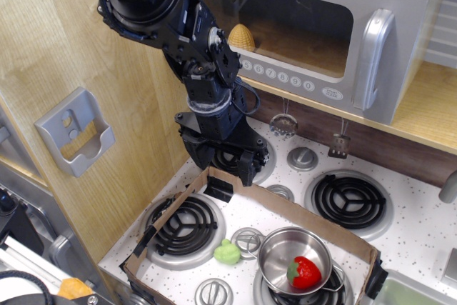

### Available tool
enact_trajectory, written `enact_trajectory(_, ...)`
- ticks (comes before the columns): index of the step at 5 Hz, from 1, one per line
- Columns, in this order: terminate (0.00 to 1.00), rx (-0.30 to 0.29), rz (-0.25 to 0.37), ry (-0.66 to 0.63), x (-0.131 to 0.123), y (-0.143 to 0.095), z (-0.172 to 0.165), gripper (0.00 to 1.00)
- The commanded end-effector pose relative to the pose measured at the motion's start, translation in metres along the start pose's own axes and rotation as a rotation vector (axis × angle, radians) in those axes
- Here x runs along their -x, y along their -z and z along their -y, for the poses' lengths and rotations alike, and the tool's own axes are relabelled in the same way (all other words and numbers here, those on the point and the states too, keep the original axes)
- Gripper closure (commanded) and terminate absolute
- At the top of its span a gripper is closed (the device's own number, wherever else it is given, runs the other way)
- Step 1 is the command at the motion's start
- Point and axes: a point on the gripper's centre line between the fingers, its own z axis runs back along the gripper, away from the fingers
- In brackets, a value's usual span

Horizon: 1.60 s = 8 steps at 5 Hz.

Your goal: Open microwave

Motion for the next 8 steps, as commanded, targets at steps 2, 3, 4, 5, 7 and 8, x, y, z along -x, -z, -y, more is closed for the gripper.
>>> enact_trajectory(2, 0.00, 0.061, 0.007, 0.007, -0.008, -0.013, 0.016, 0.00)
enact_trajectory(3, 0.00, 0.012, 0.052, 0.052, -0.016, -0.032, 0.038, 0.00)
enact_trajectory(4, 0.00, 0.027, 0.045, 0.055, -0.028, -0.053, 0.059, 0.00)
enact_trajectory(5, 0.00, 0.017, 0.054, 0.031, -0.044, -0.076, 0.084, 0.00)
enact_trajectory(7, 0.00, -0.001, 0.053, 0.038, -0.081, -0.096, 0.106, 0.00)
enact_trajectory(8, 0.00, -0.023, 0.067, 0.045, -0.094, -0.102, 0.117, 0.00)
